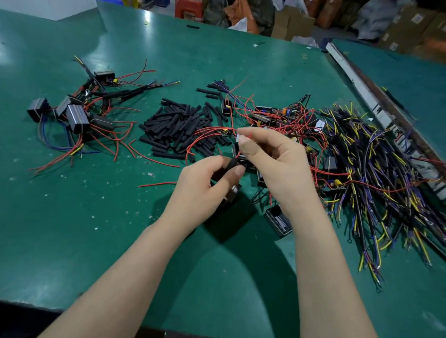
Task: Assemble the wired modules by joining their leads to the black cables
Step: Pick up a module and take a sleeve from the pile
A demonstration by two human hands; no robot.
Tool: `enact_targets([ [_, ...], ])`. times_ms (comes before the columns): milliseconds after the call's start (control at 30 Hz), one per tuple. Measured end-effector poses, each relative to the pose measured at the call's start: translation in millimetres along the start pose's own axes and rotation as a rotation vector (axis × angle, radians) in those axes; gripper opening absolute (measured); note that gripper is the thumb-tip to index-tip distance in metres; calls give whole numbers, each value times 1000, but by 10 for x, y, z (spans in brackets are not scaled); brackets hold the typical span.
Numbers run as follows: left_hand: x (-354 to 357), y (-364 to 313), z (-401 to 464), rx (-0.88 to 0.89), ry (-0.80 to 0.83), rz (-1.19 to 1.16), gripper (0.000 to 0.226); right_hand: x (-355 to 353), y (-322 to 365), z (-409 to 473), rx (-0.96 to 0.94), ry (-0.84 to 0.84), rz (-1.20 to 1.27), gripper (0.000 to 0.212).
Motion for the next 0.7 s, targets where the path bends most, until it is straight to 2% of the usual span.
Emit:
enact_targets([
  [200,8,27,-9,-33,7,-72,21,-172,-53,40,-37,-224,-33,10],
  [333,8,17,-10,-33,18,-79,15,-153,-91,32,19,-123,-75,9],
  [467,24,0,-29,-11,51,-85,15,-109,-64,18,-23,-85,-105,12],
  [567,53,-23,-55,18,85,-72,20,-149,-55,14,52,-130,184,18],
  [633,64,-31,-67,6,95,-86,20,-156,-44,11,119,-121,453,17],
  [700,73,-33,-70,-18,104,-106,19,-148,-43,11,150,-121,607,16],
])
Point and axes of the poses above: each hand's wrist, its own z-axis towards the middle knuckle, its own x-axis out of the palm, y = z × x, the point moved 3 cm from there along z, towards the middle knuckle, and after that the axes turned 6 degrees about z, right-handed, at the moved point
